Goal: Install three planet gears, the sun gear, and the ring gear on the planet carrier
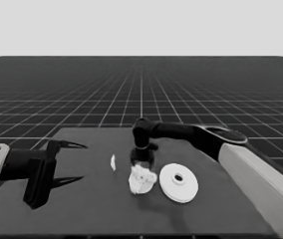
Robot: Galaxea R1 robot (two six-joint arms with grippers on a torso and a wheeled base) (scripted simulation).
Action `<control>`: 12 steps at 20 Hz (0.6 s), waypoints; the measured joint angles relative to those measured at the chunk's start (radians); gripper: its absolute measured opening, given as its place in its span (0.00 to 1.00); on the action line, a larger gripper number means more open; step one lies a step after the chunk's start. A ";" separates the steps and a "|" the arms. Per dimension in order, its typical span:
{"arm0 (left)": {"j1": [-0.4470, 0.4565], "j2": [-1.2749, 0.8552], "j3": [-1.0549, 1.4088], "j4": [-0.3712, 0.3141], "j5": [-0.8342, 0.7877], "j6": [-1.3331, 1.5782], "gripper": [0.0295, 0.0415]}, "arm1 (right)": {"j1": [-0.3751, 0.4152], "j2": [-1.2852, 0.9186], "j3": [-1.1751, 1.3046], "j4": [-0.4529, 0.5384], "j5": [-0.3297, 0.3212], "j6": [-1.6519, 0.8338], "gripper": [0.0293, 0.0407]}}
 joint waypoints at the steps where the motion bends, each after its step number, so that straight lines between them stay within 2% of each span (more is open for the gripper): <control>1: 0.000 0.000 0.000 0.000 0.000 0.000 0.75 | 0.007 -0.001 0.002 0.007 0.000 -0.052 0.81; 6: 0.000 0.000 0.000 0.000 0.000 0.000 0.75 | 0.015 -0.002 0.004 0.016 0.001 -0.122 0.81; 7: 0.000 0.000 0.000 0.000 0.000 0.000 0.75 | -0.109 -0.278 0.461 -0.202 0.148 -0.535 0.98; 8: 0.000 0.000 0.000 0.000 0.000 0.000 0.75 | -0.228 -0.701 0.819 -0.334 0.235 -0.796 0.89; 9: 0.000 0.000 0.000 0.000 0.000 0.000 0.75 | -0.292 -0.965 1.028 -0.411 0.285 -0.949 0.84; 10: 0.000 0.000 0.000 0.000 0.000 0.000 0.75 | -0.326 -1.114 1.154 -0.457 0.315 -1.039 0.82; 12: 0.000 0.000 0.000 0.000 0.000 0.000 0.75 | -0.356 -1.246 1.272 -0.499 0.343 -1.124 0.81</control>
